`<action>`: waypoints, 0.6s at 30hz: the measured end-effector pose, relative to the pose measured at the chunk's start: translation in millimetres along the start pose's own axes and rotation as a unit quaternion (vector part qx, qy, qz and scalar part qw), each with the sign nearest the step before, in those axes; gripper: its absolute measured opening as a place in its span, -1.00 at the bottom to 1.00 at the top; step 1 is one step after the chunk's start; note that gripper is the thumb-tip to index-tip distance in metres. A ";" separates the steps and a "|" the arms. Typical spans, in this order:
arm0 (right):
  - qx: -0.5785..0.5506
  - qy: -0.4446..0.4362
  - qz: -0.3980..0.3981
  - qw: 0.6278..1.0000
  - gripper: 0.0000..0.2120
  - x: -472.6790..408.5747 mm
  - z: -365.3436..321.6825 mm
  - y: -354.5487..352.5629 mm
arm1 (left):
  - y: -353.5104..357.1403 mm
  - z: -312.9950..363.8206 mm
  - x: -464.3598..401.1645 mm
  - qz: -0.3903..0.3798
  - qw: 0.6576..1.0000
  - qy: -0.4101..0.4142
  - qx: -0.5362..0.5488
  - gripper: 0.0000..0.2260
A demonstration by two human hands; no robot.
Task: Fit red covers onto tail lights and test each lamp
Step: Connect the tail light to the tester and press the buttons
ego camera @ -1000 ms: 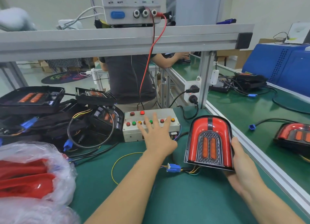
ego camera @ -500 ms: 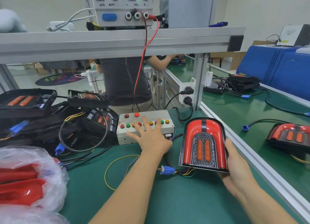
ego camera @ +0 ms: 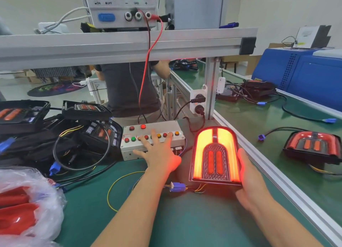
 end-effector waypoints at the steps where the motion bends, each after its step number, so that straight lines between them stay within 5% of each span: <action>1: -0.008 0.000 0.001 1.000 -0.63 -0.2 -0.1 0.1 | 0.0 0.4 -0.3 0.000 1.000 0.001 0.001 -0.24; 18: -0.009 -0.015 -0.012 1.000 -0.50 6.1 -9.6 8.2 | -1.9 0.6 -1.5 0.005 1.000 -0.004 0.012 -0.27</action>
Point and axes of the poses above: each hand's wrist, its own x-axis away from the middle knuckle, its own y-axis out of the palm, z = x × y, the point moved 8 cm from there along -x, towards the middle knuckle, and after that the axes turned 1 degree about -y, right-handed, at the moved point
